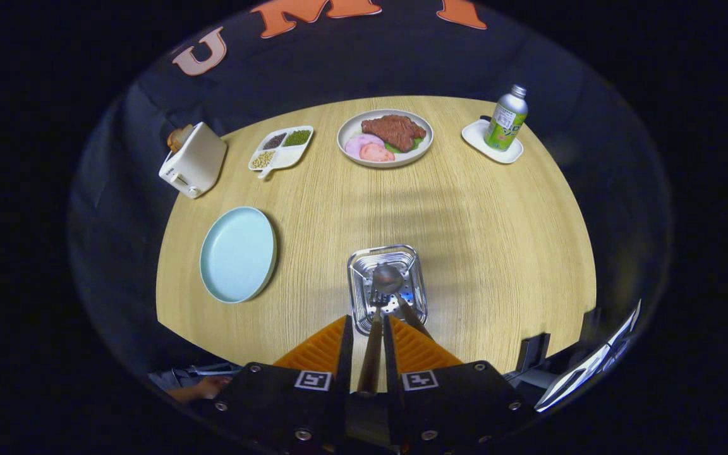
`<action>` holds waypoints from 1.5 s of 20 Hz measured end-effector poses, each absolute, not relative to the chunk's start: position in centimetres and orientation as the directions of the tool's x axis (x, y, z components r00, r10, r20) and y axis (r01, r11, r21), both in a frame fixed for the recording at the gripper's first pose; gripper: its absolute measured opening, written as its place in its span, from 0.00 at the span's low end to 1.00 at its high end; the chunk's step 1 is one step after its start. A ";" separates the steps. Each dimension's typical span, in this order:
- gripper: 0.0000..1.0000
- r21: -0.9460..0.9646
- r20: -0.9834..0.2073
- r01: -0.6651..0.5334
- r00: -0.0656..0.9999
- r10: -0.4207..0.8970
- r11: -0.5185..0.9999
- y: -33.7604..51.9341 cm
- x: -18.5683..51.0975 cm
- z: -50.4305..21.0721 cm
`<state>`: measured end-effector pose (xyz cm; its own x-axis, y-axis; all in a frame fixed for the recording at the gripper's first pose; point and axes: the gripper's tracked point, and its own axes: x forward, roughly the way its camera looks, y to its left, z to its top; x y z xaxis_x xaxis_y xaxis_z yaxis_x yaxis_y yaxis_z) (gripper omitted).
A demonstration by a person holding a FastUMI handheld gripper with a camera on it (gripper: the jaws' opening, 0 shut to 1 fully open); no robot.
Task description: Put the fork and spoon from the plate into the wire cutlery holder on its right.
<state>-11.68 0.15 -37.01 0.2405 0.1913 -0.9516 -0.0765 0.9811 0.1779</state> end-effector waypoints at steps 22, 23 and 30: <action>0.89 0.144 -0.171 -0.091 0.979 0.115 0.985 -5.1 4.2 -7.5; 0.89 0.127 -0.147 -0.083 0.984 0.101 0.988 -5.5 4.2 -6.6; 0.89 0.112 -0.052 -0.058 0.997 0.064 0.992 -6.4 3.9 -2.8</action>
<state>3.86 -6.39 -2.79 0.9966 0.0644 -0.0517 -0.0583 0.9920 0.1117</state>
